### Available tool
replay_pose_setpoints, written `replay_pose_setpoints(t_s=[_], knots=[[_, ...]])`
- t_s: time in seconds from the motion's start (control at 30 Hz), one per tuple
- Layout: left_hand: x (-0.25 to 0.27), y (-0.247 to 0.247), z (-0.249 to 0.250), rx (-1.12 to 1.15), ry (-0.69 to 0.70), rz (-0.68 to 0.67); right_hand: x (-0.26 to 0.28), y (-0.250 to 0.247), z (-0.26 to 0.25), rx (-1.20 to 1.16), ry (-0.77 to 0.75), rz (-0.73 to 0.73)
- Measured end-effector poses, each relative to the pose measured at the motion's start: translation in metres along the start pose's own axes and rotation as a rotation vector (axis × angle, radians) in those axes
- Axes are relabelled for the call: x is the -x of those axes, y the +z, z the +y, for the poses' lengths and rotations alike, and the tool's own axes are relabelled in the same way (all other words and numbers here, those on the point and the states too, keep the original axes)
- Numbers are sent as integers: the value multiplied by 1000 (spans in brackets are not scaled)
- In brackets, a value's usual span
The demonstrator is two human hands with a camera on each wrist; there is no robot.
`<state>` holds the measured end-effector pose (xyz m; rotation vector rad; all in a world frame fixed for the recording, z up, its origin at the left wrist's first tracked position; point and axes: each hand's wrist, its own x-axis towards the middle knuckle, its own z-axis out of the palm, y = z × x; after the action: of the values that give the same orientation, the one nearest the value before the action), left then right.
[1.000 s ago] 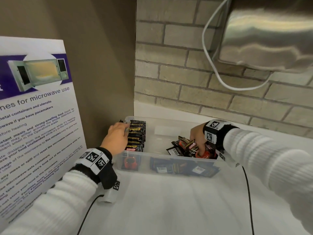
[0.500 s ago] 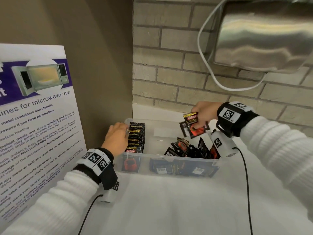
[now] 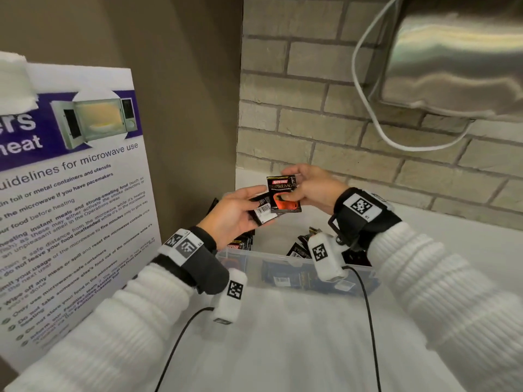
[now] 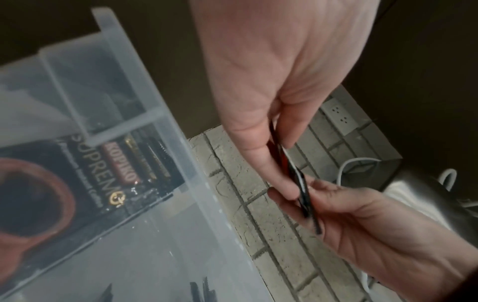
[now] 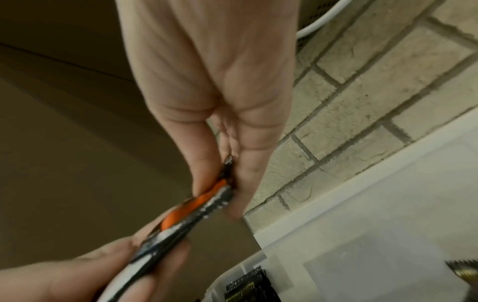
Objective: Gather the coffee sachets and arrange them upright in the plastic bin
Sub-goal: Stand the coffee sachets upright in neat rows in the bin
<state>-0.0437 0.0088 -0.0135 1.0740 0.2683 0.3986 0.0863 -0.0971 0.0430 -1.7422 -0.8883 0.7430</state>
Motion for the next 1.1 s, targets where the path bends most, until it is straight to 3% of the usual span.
replay_pose_setpoints(t_s=[0.1,0.17,0.23,0.33,0.4,0.5,0.6,0.67,0.8,0.87,0.93,1.0,1.1], knots=[[-1,-4,-1,-102,130,163,-7,4,10,-186,22,225],[-2,-7,0,-333,293,356,-11,6,19,-292,23,417],[-2,-7,0,-574,505,458,-11,13,27,-412,61,466],[-2,-4,-8,-881,755,319,-7,35,34,-584,86,362],[-5,-3,-19,-1132,789,208,-4,50,33,-731,21,227],[-6,0,-30,-1289,726,192,-2,62,37,-1017,2,75],[-2,-3,-24,-1127,605,109,-2,65,43,-1024,-13,47],[2,-4,-17,-852,550,85,-5,62,45,-902,-34,86],[0,-5,-8,-439,476,296,-6,53,43,-615,-49,139],[-6,-11,-5,-372,289,233,-4,53,40,-494,-59,115],[-8,-15,-6,-323,129,87,-1,56,36,-366,-54,71],[-5,-13,-8,-242,63,2,2,56,33,-117,-38,4],[-1,-14,-10,-124,76,25,1,42,33,332,14,-48]])
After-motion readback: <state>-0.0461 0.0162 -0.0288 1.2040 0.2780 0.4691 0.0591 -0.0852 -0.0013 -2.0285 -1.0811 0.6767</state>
